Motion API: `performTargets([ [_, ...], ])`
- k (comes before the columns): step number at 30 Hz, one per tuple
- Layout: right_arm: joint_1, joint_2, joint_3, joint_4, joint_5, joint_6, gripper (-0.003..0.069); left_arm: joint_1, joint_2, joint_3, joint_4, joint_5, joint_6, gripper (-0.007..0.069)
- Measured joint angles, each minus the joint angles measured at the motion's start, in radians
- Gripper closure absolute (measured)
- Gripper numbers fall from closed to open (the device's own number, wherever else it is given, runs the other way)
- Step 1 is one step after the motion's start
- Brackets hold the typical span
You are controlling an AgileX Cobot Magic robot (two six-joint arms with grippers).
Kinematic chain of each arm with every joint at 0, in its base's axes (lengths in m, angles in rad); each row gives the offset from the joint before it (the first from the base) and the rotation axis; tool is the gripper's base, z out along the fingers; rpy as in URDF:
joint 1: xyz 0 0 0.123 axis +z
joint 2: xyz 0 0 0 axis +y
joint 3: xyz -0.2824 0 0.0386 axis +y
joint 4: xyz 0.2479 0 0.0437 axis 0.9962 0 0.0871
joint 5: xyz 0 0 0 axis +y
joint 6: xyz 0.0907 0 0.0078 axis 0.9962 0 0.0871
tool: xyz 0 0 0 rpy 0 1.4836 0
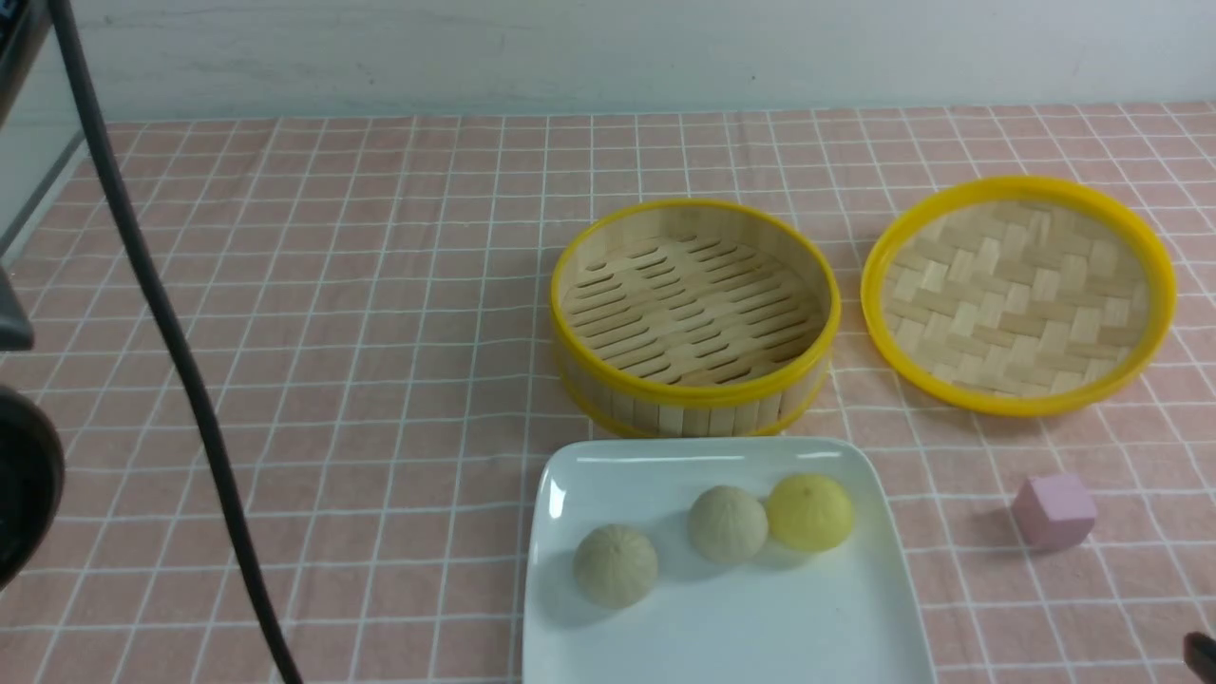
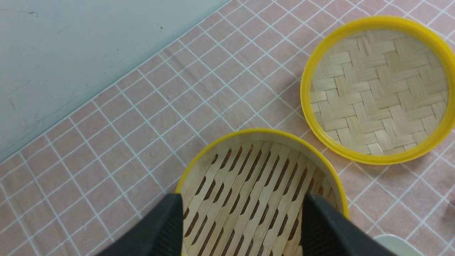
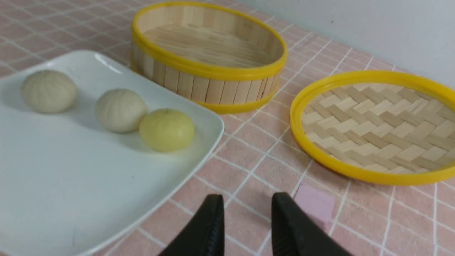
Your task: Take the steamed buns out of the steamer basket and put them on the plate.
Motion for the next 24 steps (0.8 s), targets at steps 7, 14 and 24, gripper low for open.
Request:
performTargets([
  [7, 0.0, 0.0, 0.07, -0.045, -0.063, 0.0, 0.0429, 0.0, 0.0, 0.0, -0.009, -0.003, 0.0, 0.0169],
  [14, 0.0, 0.0, 0.07, -0.068, -0.103, 0.001, 0.0422, 0.0, 0.0, 0.0, -0.053, -0.007, 0.0, 0.0169],
  [24, 0.0, 0.0, 0.07, -0.086, -0.154, 0.129, 0.0422, 0.0, 0.0, 0.0, -0.123, -0.007, -0.001, 0.0169],
])
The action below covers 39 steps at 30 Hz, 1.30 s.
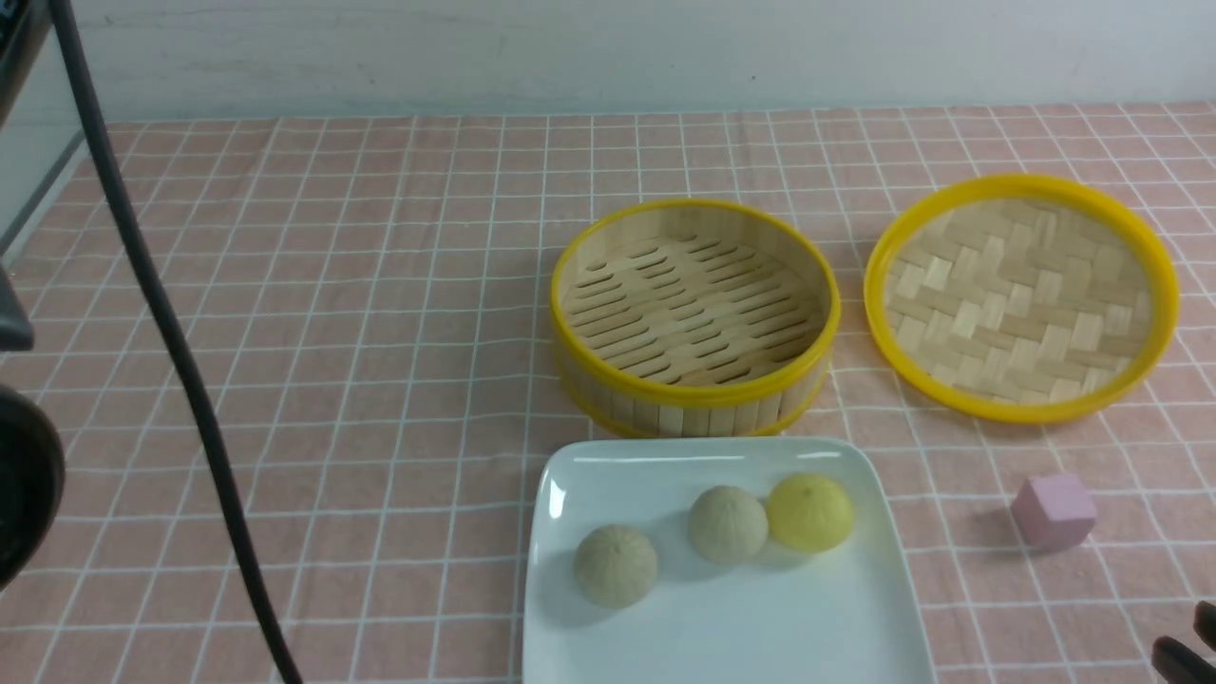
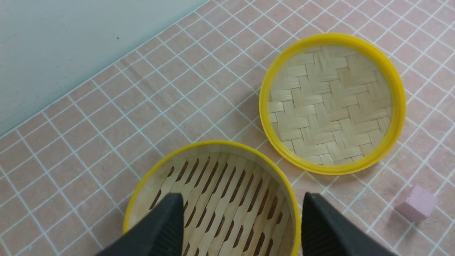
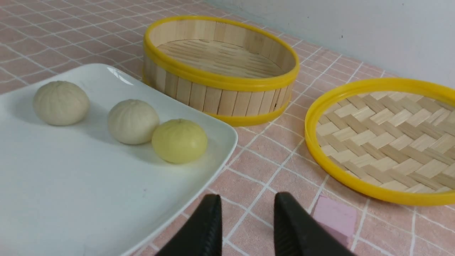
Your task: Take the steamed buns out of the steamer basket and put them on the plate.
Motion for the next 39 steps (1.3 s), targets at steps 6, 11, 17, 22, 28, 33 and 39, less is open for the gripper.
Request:
performTargets([
  [6, 0.0, 0.0, 0.0, -0.004, 0.034, 0.002, 0.0422, 0.0, 0.0, 0.0, -0.014, 0.0, -0.001, 0.0169],
  [11, 0.0, 0.0, 0.0, -0.004, 0.034, 0.002, 0.0422, 0.0, 0.0, 0.0, -0.014, -0.002, -0.002, 0.0169],
  [17, 0.0, 0.0, 0.0, -0.004, 0.034, 0.002, 0.0421, 0.0, 0.0, 0.0, -0.014, -0.005, -0.003, 0.0169],
  [22, 0.0, 0.0, 0.0, -0.004, 0.034, 0.002, 0.0421, -0.001, 0.0, 0.0, -0.014, -0.005, -0.068, 0.0169],
  [28, 0.0, 0.0, 0.0, -0.004, 0.034, 0.002, 0.0421, -0.001, 0.0, 0.0, 0.022, -0.005, -0.104, 0.0169],
  [33, 0.0, 0.0, 0.0, -0.005, 0.034, 0.002, 0.0421, -0.001, 0.0, 0.0, 0.053, -0.007, -0.104, 0.0169],
  [39, 0.0, 0.0, 0.0, -0.006, 0.034, 0.002, 0.0421, -0.001, 0.001, 0.0, 0.162, 0.028, -0.115, 0.0169],
])
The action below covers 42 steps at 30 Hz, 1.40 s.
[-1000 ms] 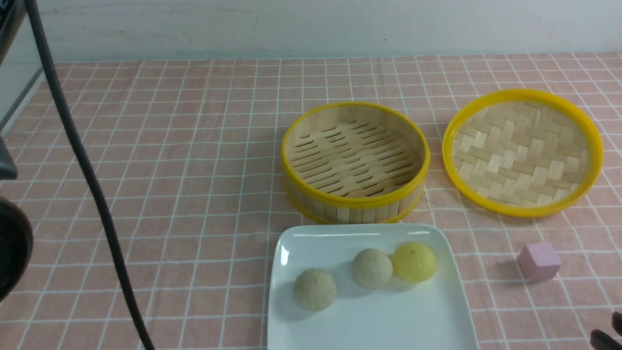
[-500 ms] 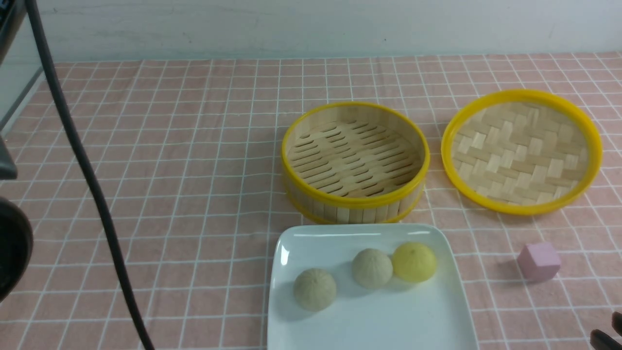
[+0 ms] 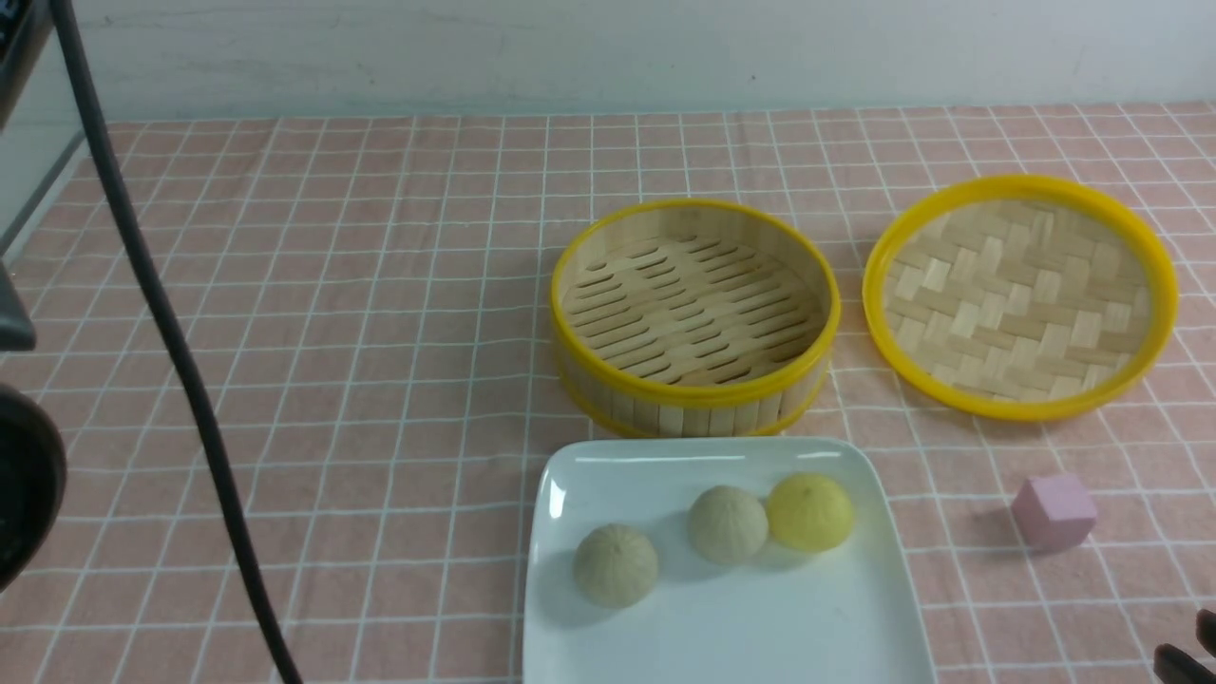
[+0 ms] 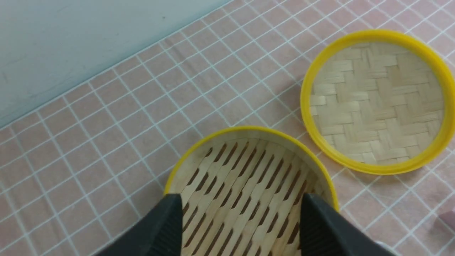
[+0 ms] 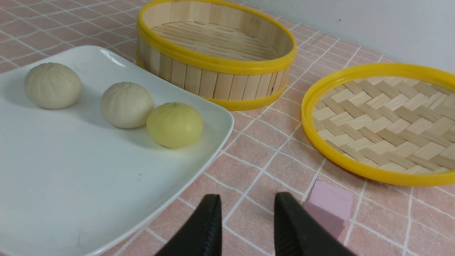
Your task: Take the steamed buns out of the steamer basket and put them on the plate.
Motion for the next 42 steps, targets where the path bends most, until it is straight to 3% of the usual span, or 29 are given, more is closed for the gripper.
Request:
performTargets([
  [7, 0.0, 0.0, 0.0, 0.001, 0.0, 0.0, 0.0421, 0.016, -0.064, 0.179, 0.112, -0.029, -0.038, 0.0172],
  [13, 0.0, 0.0, 0.0, 0.001, 0.0, 0.0, 0.0421, 0.109, -0.263, 0.603, 0.12, -0.25, -0.041, 0.0172],
  [17, 0.0, 0.0, 0.0, 0.001, 0.0, 0.0, 0.0421, 0.219, -0.44, 0.961, 0.087, -0.438, -0.041, 0.0172],
  [25, 0.0, 0.0, 0.0, 0.001, 0.0, 0.0, 0.0421, 0.437, -0.7, 1.465, 0.049, -0.65, -0.042, 0.0172],
  [35, 0.0, 0.0, 0.0, 0.001, 0.0, 0.0, 0.0421, 0.612, -1.101, 1.887, 0.043, -0.895, -0.043, 0.0172],
  [42, 0.0, 0.0, 0.0, 0.001, 0.0, 0.0, 0.0421, 0.647, -1.332, 2.107, 0.043, -0.983, -0.083, 0.0172],
])
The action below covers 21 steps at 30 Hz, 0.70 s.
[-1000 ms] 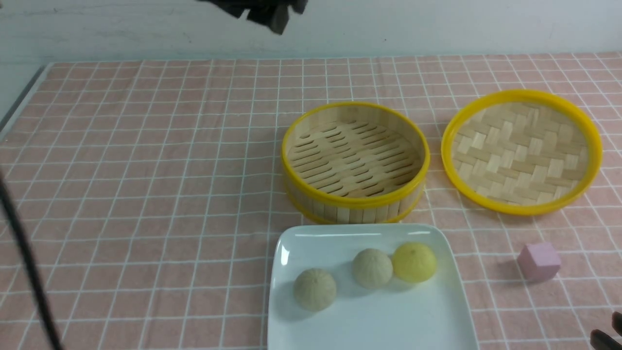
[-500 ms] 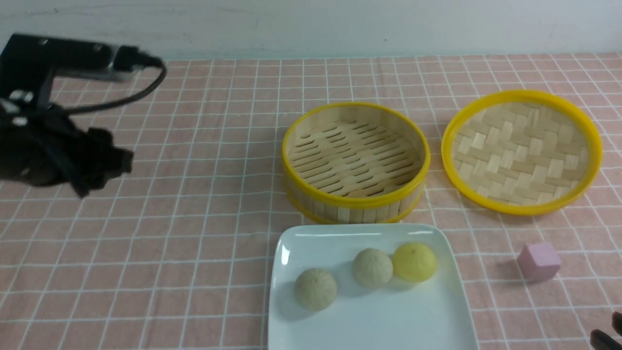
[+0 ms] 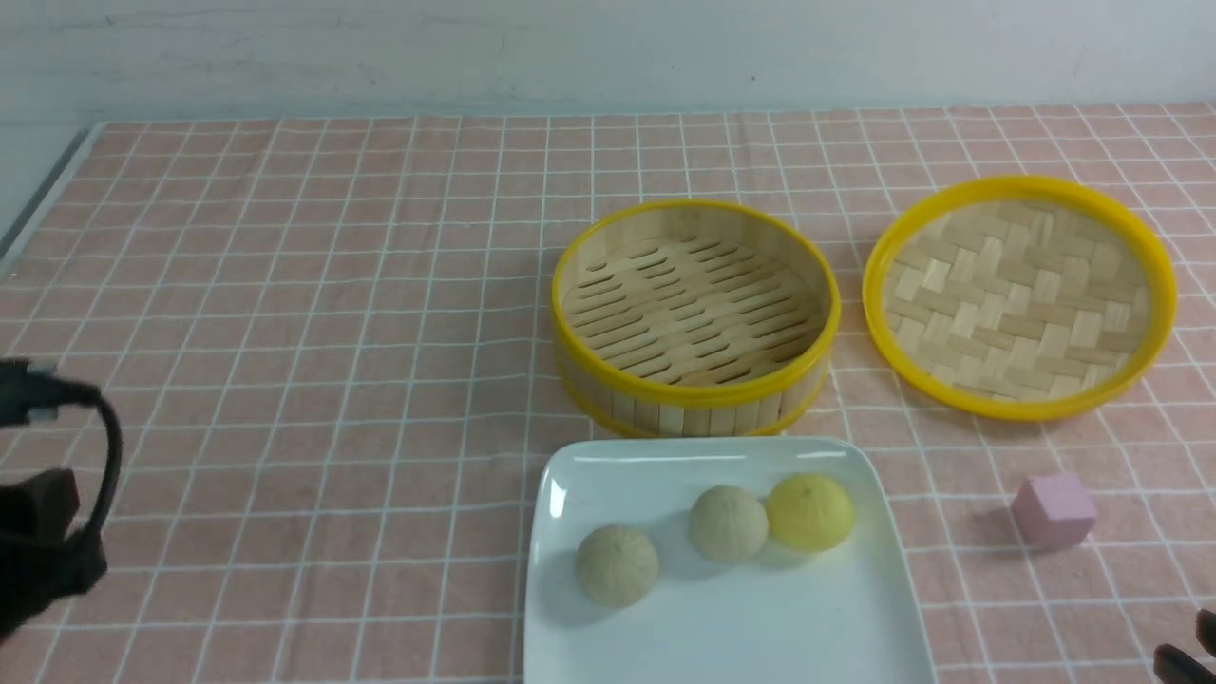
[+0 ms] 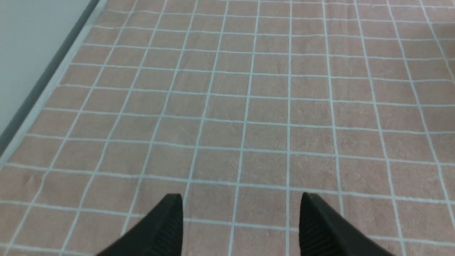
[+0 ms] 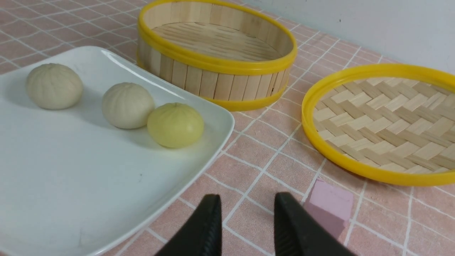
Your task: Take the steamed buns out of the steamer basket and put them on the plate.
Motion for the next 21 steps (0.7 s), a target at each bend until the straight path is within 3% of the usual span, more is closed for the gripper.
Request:
performTargets([
  [8, 0.0, 0.0, 0.0, 0.0, 0.0, 0.0, 0.0421, 0.0, -0.244, 0.182, 0.0, -0.004, -0.022, 0.0172],
  [21, 0.0, 0.0, 0.0, 0.0, 0.0, 0.0, 0.0421, 0.0, -0.515, 0.304, 0.0, 0.001, -0.061, 0.0172],
])
